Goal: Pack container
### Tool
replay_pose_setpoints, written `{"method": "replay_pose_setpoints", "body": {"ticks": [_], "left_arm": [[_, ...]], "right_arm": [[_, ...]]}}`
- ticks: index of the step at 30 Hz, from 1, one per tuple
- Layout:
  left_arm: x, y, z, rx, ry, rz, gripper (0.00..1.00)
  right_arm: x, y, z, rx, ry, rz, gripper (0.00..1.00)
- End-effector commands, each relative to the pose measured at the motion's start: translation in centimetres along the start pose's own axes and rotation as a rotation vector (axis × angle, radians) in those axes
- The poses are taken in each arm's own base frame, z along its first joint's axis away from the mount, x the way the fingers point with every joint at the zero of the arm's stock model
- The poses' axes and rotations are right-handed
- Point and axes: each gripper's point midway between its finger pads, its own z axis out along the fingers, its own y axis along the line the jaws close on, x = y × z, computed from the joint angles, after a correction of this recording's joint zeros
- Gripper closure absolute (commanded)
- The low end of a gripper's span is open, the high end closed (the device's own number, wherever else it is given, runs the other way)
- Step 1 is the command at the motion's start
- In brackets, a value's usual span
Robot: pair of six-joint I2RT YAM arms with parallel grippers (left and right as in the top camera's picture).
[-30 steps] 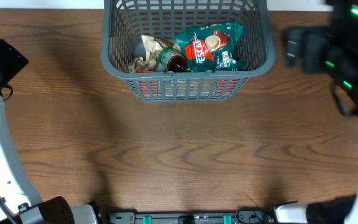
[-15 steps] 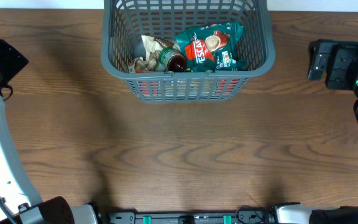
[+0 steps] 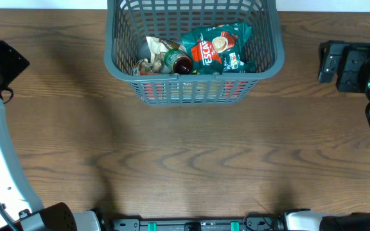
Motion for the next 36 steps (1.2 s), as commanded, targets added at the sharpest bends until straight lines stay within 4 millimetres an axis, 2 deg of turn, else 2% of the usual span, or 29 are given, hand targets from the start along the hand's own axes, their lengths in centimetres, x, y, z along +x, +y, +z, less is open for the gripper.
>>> {"method": "replay_pose_setpoints", "body": {"ticks": [1, 5, 9, 14, 18, 28, 36], "left_arm": [[0.0, 0.4, 0.1, -0.016, -0.001, -0.008, 0.01], [0.0, 0.4, 0.1, -0.016, -0.001, -0.008, 0.01], [0.0, 0.4, 0.1, -0.016, -0.001, -0.008, 0.02], [0.0, 0.4, 0.1, -0.016, -0.001, -0.008, 0.01], [0.0, 0.4, 0.1, -0.016, -0.001, -0.008, 0.01], [0.0, 0.4, 0.1, -0.016, -0.001, -0.008, 0.01], [0.0, 0.4, 0.1, -0.016, -0.001, -0.008, 0.01]], "right_arm": [[0.0, -0.4, 0.0, 0.014, 0.0, 0.021, 0.01], [0.0, -0.5, -0.6, 0.013, -0.011, 0.024, 0.01], [0.0, -0.6, -2.0, -0.012, -0.047, 0.033, 0.01], [0.3, -0.4, -4.2, -0.059, -0.099, -0.05, 0.01], [1.2, -0.7, -5.1, -0.056, -0.145, -0.094, 0.01], [6.5, 0.6, -4.8, -0.14, -0.291, -0.119, 0.01], [12.6, 2.9, -1.5, -0.24, -0.317, -0.135, 0.01]]}}
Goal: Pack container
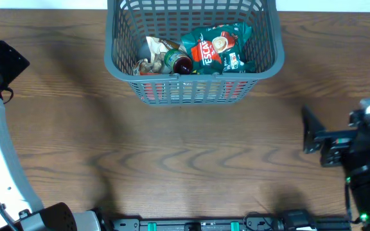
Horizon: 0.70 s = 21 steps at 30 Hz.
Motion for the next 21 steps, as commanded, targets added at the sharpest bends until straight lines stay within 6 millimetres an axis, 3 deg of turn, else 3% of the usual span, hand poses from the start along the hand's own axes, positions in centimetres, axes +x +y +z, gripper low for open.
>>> {"method": "replay_pose_setpoints", "body": {"ticks": [1, 11, 21], "left_arm": [[0.0, 0.4, 0.1, -0.015, -0.001, -0.008, 0.01], [0.0, 0.4, 0.1, -0.015, -0.001, -0.008, 0.01], [0.0, 0.4, 0.1, -0.015, -0.001, -0.008, 0.01]], "right_arm": [[2.7, 1.5, 1.0, -0.071, 0.0, -0.012, 0.01], [9.7, 4.2, 4.5, -0.165, -0.069, -0.009, 0.01], [15.5, 4.4, 6.3, -0.142, -0.088, 0.003, 0.01]]}}
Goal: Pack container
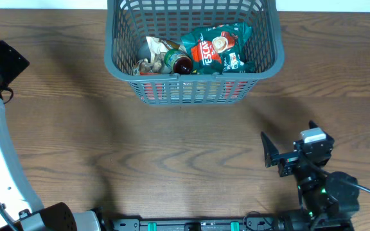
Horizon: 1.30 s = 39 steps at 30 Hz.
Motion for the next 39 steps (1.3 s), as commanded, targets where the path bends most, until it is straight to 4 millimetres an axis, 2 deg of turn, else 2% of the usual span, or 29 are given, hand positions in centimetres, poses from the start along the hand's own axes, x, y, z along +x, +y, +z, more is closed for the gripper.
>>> {"method": "replay_pose_setpoints", "body": {"ticks": [1, 14, 24, 33, 39], "left_arm": [[0.0, 0.4, 0.1, -0.016, -0.001, -0.008, 0.01], [0.0, 0.4, 0.1, -0.016, -0.001, -0.008, 0.01], [0.0, 0.4, 0.1, -0.016, -0.001, -0.008, 0.01], [0.0, 0.4, 0.1, -0.016, -0.001, -0.008, 0.01], [0.0, 0.4, 0.1, -0.016, -0.001, -0.008, 0.01]], "right_arm": [[1.7, 0.0, 0.2, 0.005, 0.004, -0.001, 0.01], [7.2, 0.1, 1.7, 0.02, 0.025, 0.047, 0.01], [10.4, 0.1, 2.7, 0.026, 0.072, 0.051, 0.01], [10.1, -1.1, 2.6, 0.098, 0.058, 0.047, 0.01], [10.1, -1.2, 2.6, 0.102, 0.058, 0.047, 0.01]]}}
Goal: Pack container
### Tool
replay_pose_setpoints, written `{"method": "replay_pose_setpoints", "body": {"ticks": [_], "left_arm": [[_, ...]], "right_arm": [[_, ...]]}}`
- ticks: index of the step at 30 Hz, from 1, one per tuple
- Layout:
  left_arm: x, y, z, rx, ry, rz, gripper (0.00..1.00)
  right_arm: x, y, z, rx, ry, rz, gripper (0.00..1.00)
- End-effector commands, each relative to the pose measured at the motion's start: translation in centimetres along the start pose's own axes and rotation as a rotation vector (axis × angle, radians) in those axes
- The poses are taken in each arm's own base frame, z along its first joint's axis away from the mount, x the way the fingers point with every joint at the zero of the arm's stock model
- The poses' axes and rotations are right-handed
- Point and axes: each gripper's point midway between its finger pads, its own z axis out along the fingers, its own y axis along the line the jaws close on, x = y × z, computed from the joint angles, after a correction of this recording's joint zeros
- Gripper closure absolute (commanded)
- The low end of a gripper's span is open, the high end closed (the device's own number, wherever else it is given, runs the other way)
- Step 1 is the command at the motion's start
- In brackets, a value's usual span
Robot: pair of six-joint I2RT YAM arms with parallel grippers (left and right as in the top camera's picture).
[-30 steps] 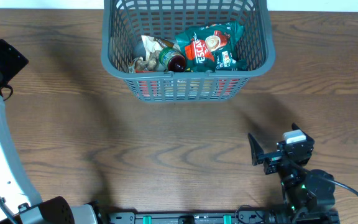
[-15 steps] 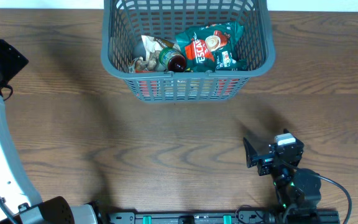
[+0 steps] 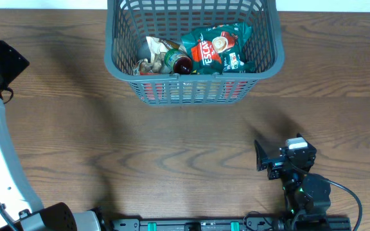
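Note:
A grey mesh basket [image 3: 124,69] stands at the table's far middle. Inside it lie a green coffee packet [image 3: 218,50], a dark bottle [image 3: 177,62] and a crumpled wrapper [image 3: 151,56], with something red beneath them. My right gripper [image 3: 259,156] is low over the table near the front edge, right of centre, pointing left, well clear of the basket; nothing shows in it. My left gripper [image 3: 17,61] sits at the far left edge, also away from the basket. Neither gripper's jaw opening can be read from above.
The left arm's white link runs along the left side of the wooden table [image 3: 140,160]. The right arm's base and cable [image 3: 313,196] are folded at the front edge.
My right gripper has drawn a little further left and toward the front edge, its arm folded tighter. The left arm and the basket's contents are unchanged.
My right gripper was first at the far right, level with the basket. Then it stood lower on the right side, then near the front right of centre, and now slightly further left. The basket's contents and the left arm stayed the same throughout.

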Motion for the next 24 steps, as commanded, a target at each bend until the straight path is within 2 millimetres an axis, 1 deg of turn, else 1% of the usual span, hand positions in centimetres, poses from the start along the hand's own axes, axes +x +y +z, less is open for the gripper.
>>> {"method": "replay_pose_setpoints", "body": {"ticks": [1, 5, 24], "left_arm": [[0.0, 0.4, 0.05, -0.016, -0.001, -0.008, 0.01], [0.0, 0.4, 0.05, -0.016, -0.001, -0.008, 0.01], [0.0, 0.4, 0.05, -0.016, -0.001, -0.008, 0.01]], "right_arm": [[0.0, -0.74, 0.0, 0.036, -0.007, 0.021, 0.01], [-0.36, -0.8, 0.09, 0.039, -0.027, 0.02, 0.01], [-0.33, -0.76, 0.1, 0.037, -0.026, 0.02, 0.01]]}}
